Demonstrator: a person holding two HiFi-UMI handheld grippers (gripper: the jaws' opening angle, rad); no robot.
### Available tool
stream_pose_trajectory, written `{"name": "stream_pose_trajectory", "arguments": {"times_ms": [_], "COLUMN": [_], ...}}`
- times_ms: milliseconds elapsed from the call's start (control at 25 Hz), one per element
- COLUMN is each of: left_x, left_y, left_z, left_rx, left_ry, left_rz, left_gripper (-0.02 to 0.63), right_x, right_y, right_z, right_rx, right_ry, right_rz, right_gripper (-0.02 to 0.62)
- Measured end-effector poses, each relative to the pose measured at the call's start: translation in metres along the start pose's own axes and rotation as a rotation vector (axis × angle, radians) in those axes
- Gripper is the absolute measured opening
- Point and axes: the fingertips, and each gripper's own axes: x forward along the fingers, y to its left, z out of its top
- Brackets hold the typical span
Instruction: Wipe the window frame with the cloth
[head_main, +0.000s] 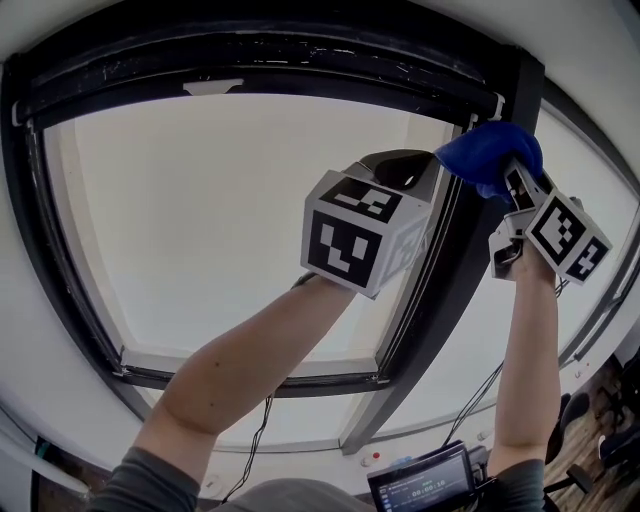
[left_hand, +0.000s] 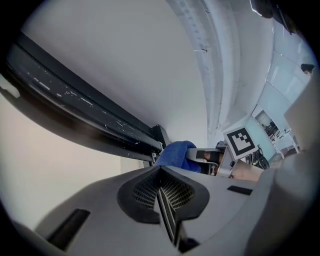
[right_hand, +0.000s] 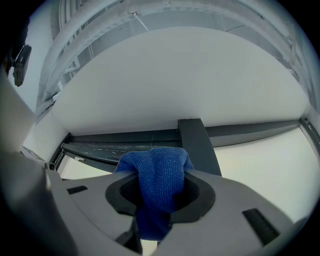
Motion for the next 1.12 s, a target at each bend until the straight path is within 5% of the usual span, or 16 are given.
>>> {"name": "stream_pose_trajectory", "arguments": {"times_ms": [560, 1120], "left_x": [-0.014, -0.118], "left_y": [0.024, 0.083], "left_z": [0.019, 0.053], "left_rx": [0.068, 0.174], "left_ry": [0.015, 0.043], "left_rz": [0.167, 0.285], "left_gripper": [0.009, 0.009], "right_x": [0.04, 0.065], "right_y": [0.018, 0.136], "right_z": [0.02, 0.026], "right_rx": [-0.021, -0.01], "right_ry": [-0.031, -0.057], "right_rz": [0.113, 0.219], "right_gripper": [0.126, 0.126]}}
